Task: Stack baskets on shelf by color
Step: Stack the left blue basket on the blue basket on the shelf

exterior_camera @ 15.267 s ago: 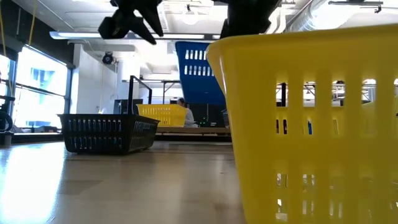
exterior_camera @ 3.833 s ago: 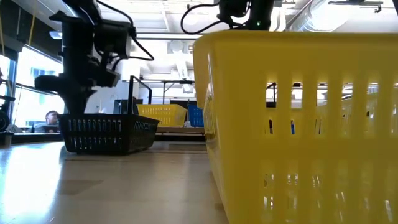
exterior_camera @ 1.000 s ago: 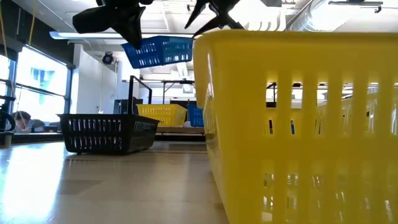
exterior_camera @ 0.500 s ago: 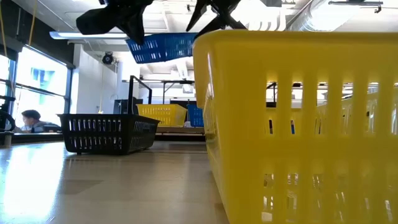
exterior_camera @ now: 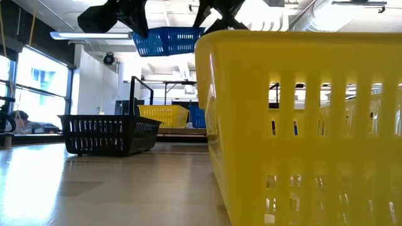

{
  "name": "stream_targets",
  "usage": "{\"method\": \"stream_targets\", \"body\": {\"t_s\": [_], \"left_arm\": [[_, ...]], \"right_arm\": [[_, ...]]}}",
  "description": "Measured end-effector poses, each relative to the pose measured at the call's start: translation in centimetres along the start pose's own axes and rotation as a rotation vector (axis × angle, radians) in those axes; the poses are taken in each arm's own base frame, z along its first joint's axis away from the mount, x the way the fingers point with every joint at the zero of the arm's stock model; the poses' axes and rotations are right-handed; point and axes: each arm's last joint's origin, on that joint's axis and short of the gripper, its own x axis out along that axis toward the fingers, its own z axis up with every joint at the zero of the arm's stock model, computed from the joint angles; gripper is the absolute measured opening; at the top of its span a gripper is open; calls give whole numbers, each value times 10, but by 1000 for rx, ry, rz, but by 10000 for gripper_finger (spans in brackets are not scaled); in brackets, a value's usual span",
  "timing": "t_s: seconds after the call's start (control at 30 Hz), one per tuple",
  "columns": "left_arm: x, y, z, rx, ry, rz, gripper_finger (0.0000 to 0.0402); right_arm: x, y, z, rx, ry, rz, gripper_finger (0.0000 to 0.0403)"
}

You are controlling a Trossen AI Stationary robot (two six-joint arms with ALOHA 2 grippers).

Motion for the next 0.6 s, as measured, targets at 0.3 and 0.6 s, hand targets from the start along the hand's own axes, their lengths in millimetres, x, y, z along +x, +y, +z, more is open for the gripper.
{"method": "stream_targets", "body": {"t_s": [0.3, 0.6], "left_arm": [[0, 0, 1, -15, -3, 7, 30], [0, -2, 1, -48, -24, -90, 104]], "right_arm": [[1, 0, 2, -43, 9, 1, 8], [4, -3, 13, -58, 2, -9, 2]]}}
